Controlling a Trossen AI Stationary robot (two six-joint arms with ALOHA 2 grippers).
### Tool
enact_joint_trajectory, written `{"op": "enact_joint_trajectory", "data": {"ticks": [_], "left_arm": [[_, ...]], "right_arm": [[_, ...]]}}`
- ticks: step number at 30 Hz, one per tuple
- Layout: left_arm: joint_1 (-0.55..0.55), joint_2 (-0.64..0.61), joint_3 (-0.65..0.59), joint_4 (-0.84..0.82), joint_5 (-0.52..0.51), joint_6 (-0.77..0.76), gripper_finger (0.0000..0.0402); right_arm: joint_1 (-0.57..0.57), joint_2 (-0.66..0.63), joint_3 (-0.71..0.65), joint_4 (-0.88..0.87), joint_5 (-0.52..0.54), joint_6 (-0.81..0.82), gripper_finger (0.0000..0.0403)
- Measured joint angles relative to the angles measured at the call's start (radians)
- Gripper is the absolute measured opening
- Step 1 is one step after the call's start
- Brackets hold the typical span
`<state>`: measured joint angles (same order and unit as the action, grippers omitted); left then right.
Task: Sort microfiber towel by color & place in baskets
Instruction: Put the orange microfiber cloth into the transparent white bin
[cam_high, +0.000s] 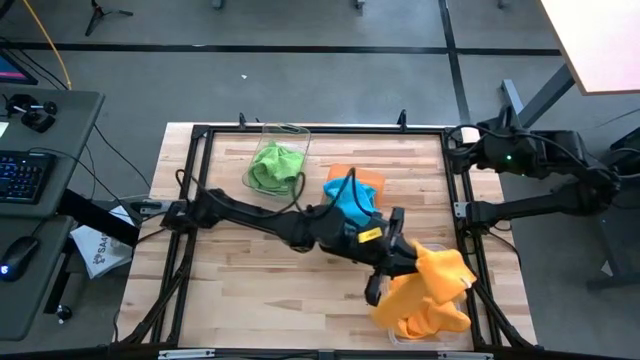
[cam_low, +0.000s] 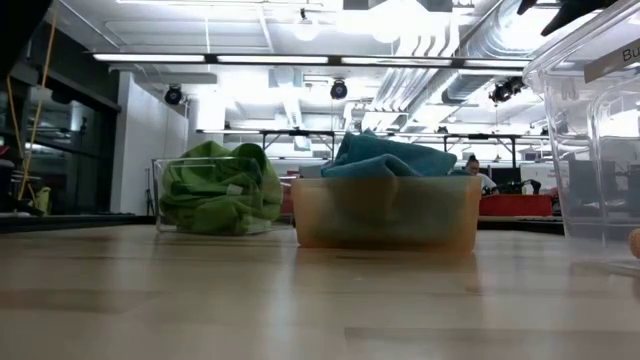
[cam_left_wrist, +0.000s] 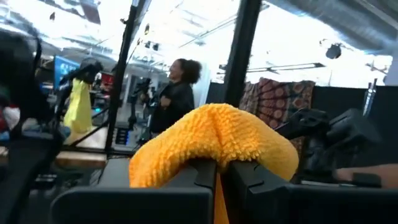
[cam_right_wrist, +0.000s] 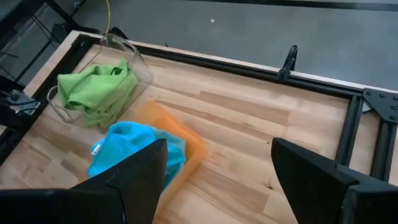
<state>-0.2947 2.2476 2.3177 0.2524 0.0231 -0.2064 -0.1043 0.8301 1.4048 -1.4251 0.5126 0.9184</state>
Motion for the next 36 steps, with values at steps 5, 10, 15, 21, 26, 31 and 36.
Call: {"op": "enact_joint_trajectory", "data": {"ticks": [5, 10, 15, 21, 26, 31, 36], "left_arm": [[0.023, 0.090, -0.001, 0.082, 0.016, -0.085, 0.0000], [0.027, 0.187, -0.001, 0.211, 0.021, -0.174, 0.0000], [0.026, 0.238, -0.001, 0.130, 0.069, -0.234, 0.0000], [0.005, 0.188, -0.001, -0.291, 0.183, -0.195, 0.0000], [-0.005, 0.175, 0.000, -0.564, 0.158, -0.132, 0.0000], [0.023, 0.219, -0.001, -0.596, 0.140, -0.200, 0.0000], [0.043, 0.241, -0.001, -0.554, 0.140, -0.225, 0.0007]], "right_arm": [[0.000, 0.006, 0.000, 0.000, -0.008, -0.002, 0.0284], [0.000, 0.010, 0.000, 0.000, -0.008, -0.010, 0.0284], [0.000, 0.015, 0.000, 0.000, -0.007, -0.010, 0.0284], [0.000, 0.016, 0.000, 0.000, -0.008, -0.028, 0.0284], [0.000, 0.017, 0.000, 0.000, 0.011, -0.029, 0.0284], [0.000, 0.032, 0.000, 0.002, 0.015, -0.028, 0.0284], [0.000, 0.062, 0.000, 0.008, 0.004, -0.029, 0.0284]]}}
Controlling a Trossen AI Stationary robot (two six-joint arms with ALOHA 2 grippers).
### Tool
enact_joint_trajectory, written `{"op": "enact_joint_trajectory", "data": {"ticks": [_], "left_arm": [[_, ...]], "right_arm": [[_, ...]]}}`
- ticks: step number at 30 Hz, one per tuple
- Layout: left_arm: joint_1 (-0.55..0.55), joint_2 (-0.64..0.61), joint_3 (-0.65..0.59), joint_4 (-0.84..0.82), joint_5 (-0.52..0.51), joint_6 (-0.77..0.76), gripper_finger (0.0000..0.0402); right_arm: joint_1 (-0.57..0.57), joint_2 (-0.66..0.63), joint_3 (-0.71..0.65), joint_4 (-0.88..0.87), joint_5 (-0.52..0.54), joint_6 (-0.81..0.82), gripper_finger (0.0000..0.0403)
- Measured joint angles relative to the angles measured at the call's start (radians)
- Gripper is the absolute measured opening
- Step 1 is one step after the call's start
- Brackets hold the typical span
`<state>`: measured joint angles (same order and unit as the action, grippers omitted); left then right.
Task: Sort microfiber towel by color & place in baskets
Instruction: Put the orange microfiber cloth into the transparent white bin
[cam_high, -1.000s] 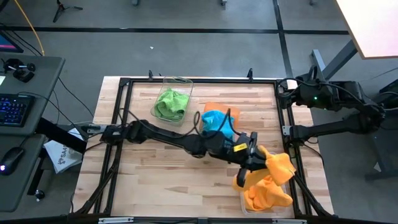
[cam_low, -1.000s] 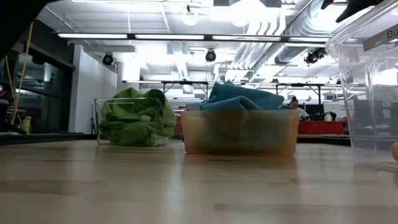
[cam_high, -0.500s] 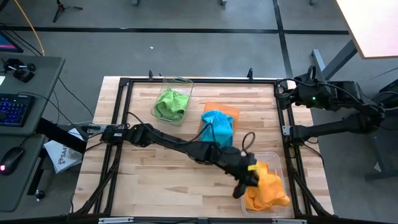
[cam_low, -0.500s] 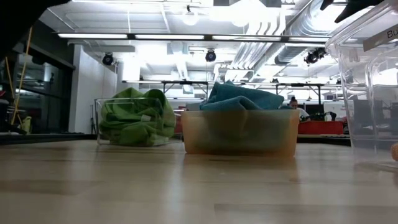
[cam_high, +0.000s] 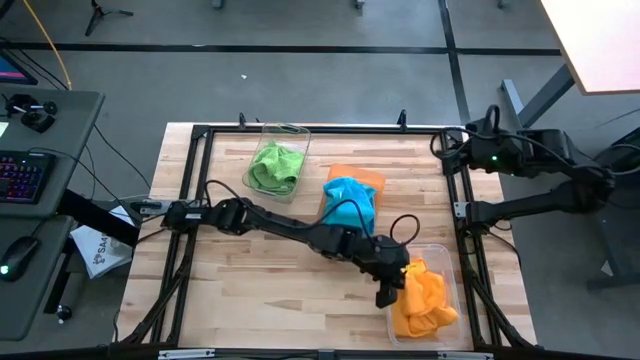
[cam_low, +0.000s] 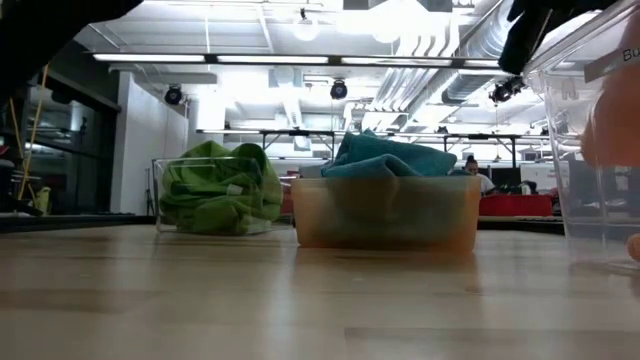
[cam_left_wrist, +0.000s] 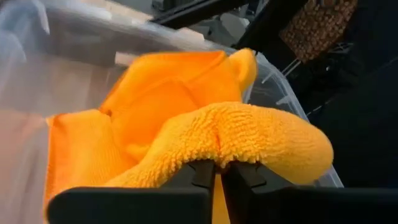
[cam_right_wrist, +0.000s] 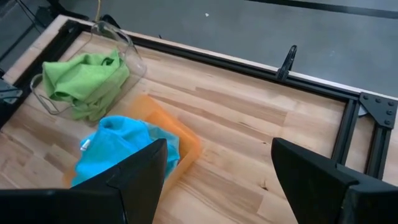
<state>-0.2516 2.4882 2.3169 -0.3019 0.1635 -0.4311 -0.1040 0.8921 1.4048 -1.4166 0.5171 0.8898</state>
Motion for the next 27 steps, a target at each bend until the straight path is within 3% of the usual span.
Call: {"op": "enact_joint_trajectory", "data": {"ticks": [4, 9, 15, 22, 27], "left_arm": [[0.002, -0.002, 0.000, -0.003, 0.003, 0.078, 0.0043], [-0.007, -0.014, 0.000, -0.026, 0.061, 0.130, 0.0119], [-0.017, -0.084, 0.000, -0.188, 0.101, 0.201, 0.0193], [0.013, -0.190, 0.001, -0.357, 0.121, 0.278, 0.0211], [0.027, -0.247, 0.000, -0.381, 0.154, 0.277, 0.0211]], "right_arm": [[0.000, 0.024, 0.000, 0.001, -0.005, -0.012, 0.0284], [0.000, 0.033, 0.000, 0.001, -0.022, -0.053, 0.0284], [0.000, -0.008, 0.000, 0.004, -0.063, -0.053, 0.0284], [0.000, -0.043, 0.000, 0.050, -0.211, -0.061, 0.0284], [0.000, -0.043, 0.000, 0.053, -0.358, -0.093, 0.0284]]}}
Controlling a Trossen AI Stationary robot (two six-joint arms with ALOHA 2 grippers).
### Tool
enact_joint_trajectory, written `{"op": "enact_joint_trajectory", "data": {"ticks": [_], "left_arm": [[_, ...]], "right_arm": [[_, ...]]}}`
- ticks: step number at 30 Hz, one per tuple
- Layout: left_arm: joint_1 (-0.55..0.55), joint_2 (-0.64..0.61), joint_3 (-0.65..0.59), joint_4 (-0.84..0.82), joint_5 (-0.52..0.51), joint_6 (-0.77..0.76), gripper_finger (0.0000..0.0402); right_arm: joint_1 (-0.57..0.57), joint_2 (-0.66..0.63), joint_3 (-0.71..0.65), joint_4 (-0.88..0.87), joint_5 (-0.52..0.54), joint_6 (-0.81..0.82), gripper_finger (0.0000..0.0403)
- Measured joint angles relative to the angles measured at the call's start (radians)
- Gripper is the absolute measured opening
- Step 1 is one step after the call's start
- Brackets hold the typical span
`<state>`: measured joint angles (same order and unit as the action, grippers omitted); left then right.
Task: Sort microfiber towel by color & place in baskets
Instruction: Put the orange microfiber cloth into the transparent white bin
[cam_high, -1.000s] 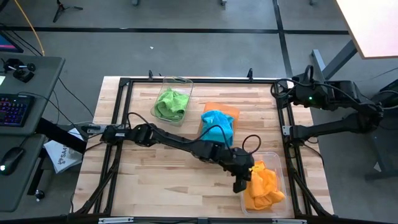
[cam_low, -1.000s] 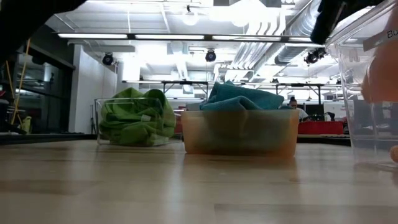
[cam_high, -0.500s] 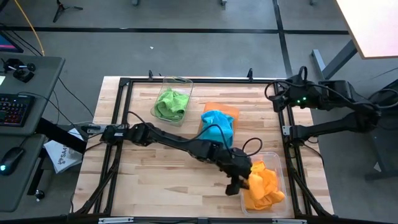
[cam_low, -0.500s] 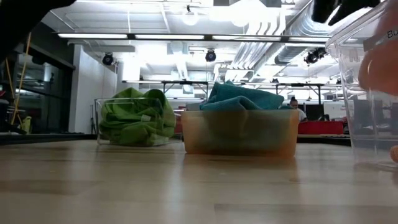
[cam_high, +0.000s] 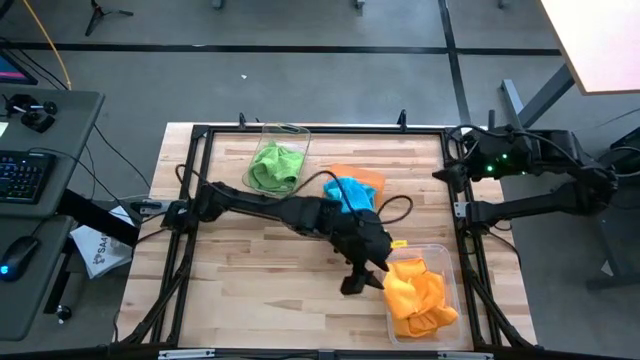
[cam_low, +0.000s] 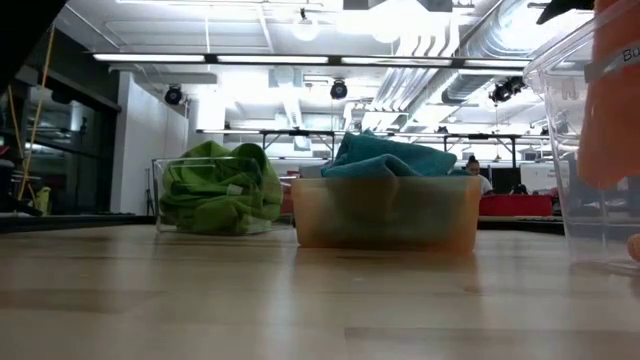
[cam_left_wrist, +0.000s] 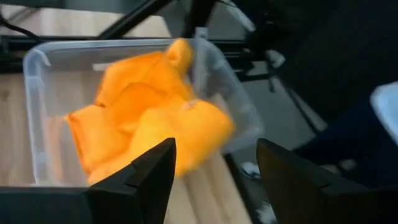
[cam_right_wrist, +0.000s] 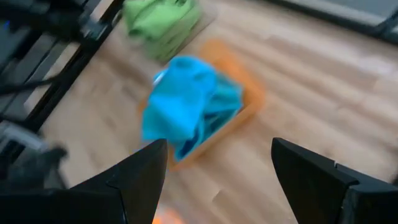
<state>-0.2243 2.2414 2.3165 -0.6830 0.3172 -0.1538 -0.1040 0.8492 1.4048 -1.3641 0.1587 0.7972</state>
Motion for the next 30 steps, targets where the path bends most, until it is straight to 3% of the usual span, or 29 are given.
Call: {"op": "enact_joint_trajectory", "data": {"ticks": [3, 6, 12, 17, 20, 23, 26, 30], "left_arm": [[0.011, -0.059, 0.000, -0.090, 0.062, -0.001, 0.0211], [0.016, -0.125, 0.000, -0.220, 0.041, 0.048, 0.0211], [0.019, -0.248, 0.000, -0.379, -0.144, 0.113, 0.0211], [0.031, -0.387, -0.129, -0.404, -0.271, 0.091, 0.0211], [0.038, -0.504, -0.282, -0.375, -0.339, 0.042, 0.0211], [0.041, -0.659, -0.514, -0.231, -0.408, -0.021, 0.0211], [0.041, -0.824, -0.817, 0.041, -0.463, -0.108, 0.0211], [0.039, -0.991, -1.205, 0.404, -0.478, -0.302, 0.0211]], "right_arm": [[0.009, 0.001, 0.000, 0.000, -0.091, 0.000, 0.0284], [0.050, 0.001, 0.000, 0.000, -0.116, 0.041, 0.0284], [0.225, 0.004, -0.038, 0.053, -0.106, 0.137, 0.0284], [0.432, -0.005, -0.240, 0.375, -0.105, 0.221, 0.0284], [0.557, 0.013, -0.374, 0.612, -0.182, 0.238, 0.0284], [0.645, 0.023, -0.437, 0.833, -0.290, 0.316, 0.0284], [0.752, 0.044, -0.444, 1.038, -0.247, 0.375, 0.0284], [0.848, 0.115, -0.380, 1.035, -0.134, 0.434, 0.0284]]}}
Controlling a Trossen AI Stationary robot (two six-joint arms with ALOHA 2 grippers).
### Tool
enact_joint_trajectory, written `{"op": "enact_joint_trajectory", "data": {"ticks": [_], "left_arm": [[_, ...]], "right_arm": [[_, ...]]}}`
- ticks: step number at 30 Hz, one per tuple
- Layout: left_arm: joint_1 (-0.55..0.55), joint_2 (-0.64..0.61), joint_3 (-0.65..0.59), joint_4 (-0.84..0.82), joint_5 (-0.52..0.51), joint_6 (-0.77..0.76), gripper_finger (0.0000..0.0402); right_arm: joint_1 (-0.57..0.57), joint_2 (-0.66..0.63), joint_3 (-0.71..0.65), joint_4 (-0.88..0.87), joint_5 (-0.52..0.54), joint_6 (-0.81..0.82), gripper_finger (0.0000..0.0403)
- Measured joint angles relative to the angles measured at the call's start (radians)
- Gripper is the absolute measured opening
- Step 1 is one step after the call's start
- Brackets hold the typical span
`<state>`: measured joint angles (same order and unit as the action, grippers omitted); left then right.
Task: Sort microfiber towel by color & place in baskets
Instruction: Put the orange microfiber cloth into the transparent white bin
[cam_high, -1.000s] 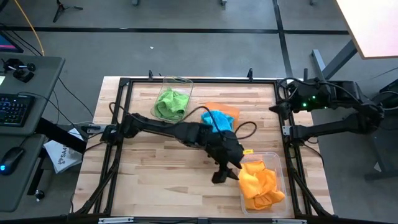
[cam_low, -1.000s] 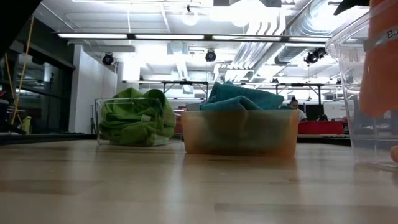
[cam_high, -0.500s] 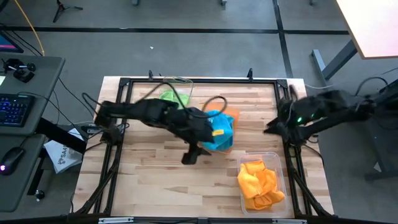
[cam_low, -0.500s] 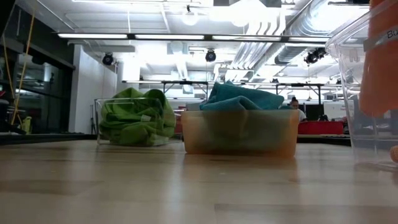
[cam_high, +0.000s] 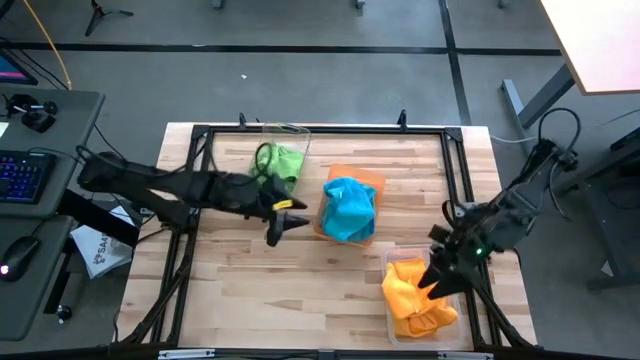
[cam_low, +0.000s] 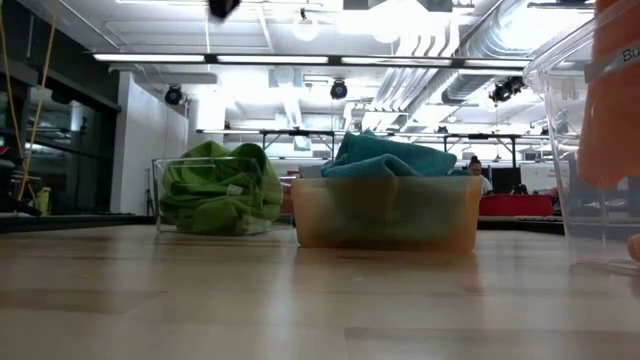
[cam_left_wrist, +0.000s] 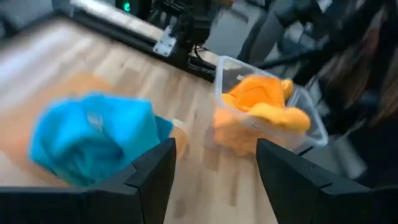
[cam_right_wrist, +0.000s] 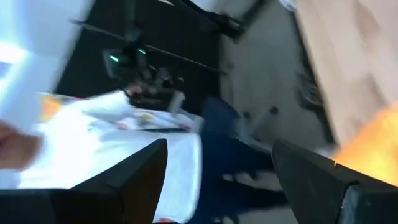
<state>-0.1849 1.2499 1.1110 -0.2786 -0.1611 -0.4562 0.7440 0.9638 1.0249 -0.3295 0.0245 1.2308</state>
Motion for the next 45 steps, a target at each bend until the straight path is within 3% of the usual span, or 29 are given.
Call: {"op": "enact_joint_trajectory", "data": {"ticks": [5, 9, 16, 26, 30, 33, 39, 45], "left_arm": [[-0.033, -0.095, -0.305, 0.305, -0.003, -0.245, 0.0211], [-0.063, -0.114, -0.404, 0.453, -0.031, -0.309, 0.0211], [-0.077, -0.116, -0.413, 0.473, -0.099, -0.256, 0.0211], [-0.077, -0.116, -0.413, 0.472, -0.121, -0.204, 0.0211], [-0.077, -0.116, -0.413, 0.481, -0.120, -0.204, 0.0211], [-0.077, -0.119, -0.413, 0.521, -0.120, -0.204, 0.0211], [-0.077, -0.178, -0.412, 0.579, -0.118, -0.167, 0.0211], [-0.069, -0.263, -0.412, 0.578, -0.113, -0.058, 0.0211]], "right_arm": [[0.050, 0.161, 0.078, -0.266, -0.064, 0.070, 0.0284], [0.062, 0.296, 0.114, -0.377, -0.132, 0.031, 0.0284], [0.059, 0.495, 0.115, -0.401, -0.128, -0.059, 0.0284], [0.030, 0.726, 0.115, -0.596, -0.071, -0.169, 0.0284], [0.027, 0.810, 0.096, -0.578, -0.048, -0.239, 0.0284], [0.026, 0.869, 0.093, -0.556, -0.093, -0.310, 0.0284], [0.031, 0.858, 0.135, -0.627, -0.168, -0.360, 0.0284], [0.031, 0.704, 0.254, -0.782, -0.137, -0.341, 0.0284]]}}
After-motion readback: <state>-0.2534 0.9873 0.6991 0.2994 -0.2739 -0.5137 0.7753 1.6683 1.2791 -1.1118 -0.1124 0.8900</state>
